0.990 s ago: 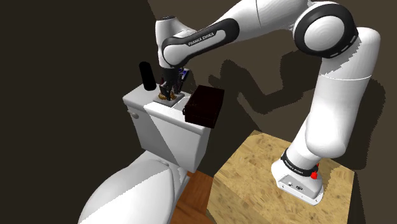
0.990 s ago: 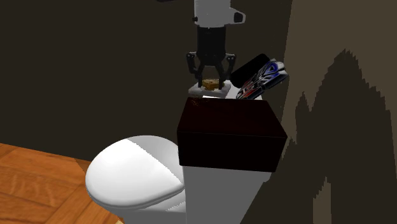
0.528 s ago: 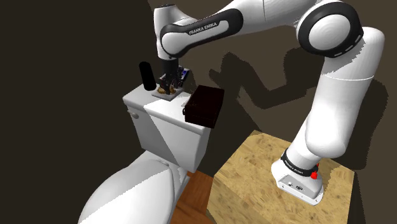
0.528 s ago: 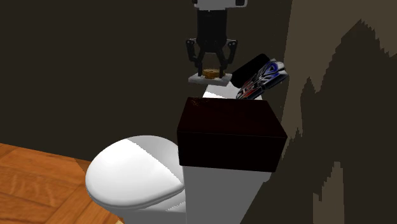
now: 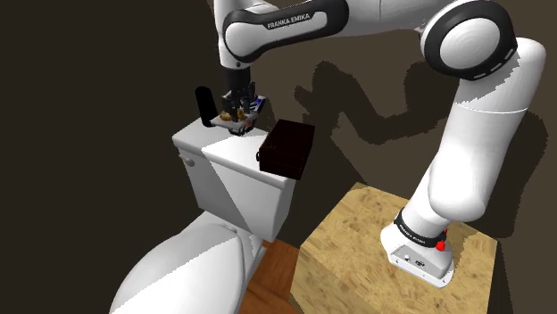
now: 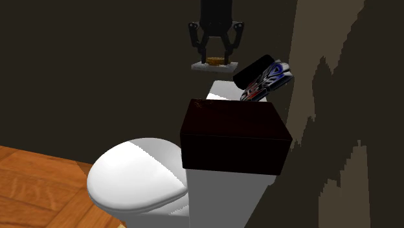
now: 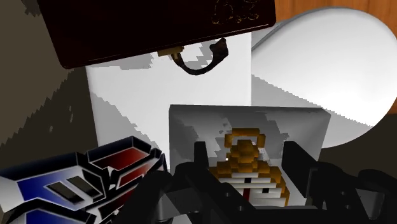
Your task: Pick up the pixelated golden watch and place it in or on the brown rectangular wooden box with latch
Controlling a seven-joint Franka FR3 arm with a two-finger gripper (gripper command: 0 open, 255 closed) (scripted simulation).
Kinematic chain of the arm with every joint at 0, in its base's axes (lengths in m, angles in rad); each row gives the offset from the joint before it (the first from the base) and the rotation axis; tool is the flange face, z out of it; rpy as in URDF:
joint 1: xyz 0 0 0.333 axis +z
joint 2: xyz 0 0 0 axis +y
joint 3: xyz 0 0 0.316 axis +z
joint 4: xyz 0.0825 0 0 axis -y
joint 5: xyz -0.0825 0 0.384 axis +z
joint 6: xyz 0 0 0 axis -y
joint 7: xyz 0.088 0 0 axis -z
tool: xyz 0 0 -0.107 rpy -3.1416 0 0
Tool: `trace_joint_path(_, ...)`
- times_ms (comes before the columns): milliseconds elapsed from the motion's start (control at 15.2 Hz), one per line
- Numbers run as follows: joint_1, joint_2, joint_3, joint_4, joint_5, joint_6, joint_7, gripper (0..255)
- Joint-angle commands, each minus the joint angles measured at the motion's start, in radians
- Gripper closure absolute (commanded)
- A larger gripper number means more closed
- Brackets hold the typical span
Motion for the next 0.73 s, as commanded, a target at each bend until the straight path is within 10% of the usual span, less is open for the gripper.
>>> trace_joint_path(0, 0.001, 0.000, 0.001, 0.028, 0.000, -0.028, 0.000, 255)
trace_joint_path(330, 0.002, -0.003, 0.001, 0.084, 0.001, -0.087, -0.002, 255)
trace_joint_path(660, -0.037, -0.207, -0.017, -0.161, 0.039, -0.042, -0.062, 255)
